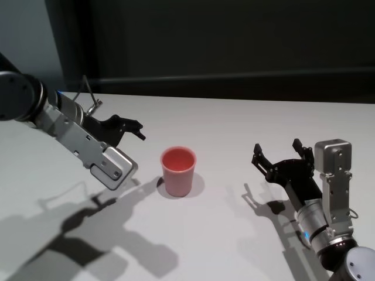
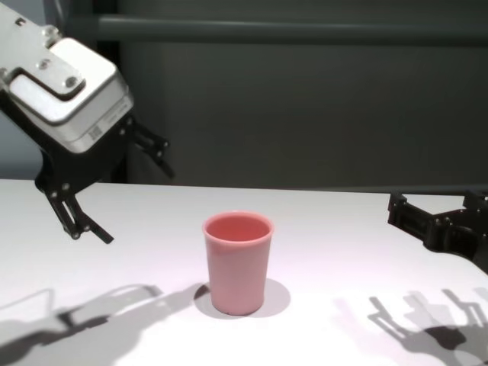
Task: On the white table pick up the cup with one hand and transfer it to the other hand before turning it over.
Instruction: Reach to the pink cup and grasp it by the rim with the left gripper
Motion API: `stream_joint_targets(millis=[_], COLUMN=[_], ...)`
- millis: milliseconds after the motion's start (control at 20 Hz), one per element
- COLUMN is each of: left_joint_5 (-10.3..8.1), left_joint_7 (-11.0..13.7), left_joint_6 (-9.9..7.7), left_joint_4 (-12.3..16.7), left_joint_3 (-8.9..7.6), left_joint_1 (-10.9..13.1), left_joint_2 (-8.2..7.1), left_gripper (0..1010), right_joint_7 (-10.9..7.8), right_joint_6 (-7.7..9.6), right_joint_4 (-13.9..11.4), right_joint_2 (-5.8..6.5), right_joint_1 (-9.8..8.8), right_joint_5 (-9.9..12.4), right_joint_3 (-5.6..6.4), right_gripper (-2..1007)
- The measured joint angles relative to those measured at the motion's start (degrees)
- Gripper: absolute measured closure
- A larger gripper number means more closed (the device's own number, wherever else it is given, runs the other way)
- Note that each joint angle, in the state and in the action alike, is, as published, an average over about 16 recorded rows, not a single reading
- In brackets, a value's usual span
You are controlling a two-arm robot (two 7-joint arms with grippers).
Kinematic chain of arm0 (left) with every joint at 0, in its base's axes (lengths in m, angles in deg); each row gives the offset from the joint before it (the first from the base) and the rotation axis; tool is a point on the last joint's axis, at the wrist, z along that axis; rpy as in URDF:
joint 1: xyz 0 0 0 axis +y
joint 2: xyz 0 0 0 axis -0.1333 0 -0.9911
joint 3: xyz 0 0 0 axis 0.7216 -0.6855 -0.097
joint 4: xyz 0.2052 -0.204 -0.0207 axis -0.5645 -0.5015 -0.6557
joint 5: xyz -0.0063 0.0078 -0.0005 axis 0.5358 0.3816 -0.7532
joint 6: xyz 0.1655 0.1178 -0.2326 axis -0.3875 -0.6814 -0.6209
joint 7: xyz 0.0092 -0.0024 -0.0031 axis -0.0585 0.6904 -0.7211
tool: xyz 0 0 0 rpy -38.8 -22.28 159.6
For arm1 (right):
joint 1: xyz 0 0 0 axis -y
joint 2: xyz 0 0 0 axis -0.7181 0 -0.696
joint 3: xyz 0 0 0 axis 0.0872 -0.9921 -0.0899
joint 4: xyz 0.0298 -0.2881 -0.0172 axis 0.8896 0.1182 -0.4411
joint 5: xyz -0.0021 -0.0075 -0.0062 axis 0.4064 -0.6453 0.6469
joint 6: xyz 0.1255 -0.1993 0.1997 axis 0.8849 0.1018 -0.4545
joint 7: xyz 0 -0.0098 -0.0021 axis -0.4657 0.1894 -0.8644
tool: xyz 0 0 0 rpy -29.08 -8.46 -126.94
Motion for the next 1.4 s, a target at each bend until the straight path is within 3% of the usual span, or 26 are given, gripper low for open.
stream_joint_targets(millis=[700, 1400], left_joint_5=[0.26, -0.11], left_joint_7=[3.45, 4.12], left_joint_6=[4.68, 7.62], left_joint_4=[-4.25, -7.55], left_joint_3=[4.57, 8.34], left_joint_1=[-5.52, -8.60], left_joint_2=[4.48, 8.41], left_gripper=[9, 9], right_joint_7=[0.00, 0.00], right_joint_6=[0.00, 0.00], right_joint_4=[0.00, 0.00], right_joint_2=[0.00, 0.00], right_joint_1=[0.00, 0.00], right_joint_5=[0.00, 0.00], right_joint_3=[0.00, 0.00], right_gripper=[4, 4])
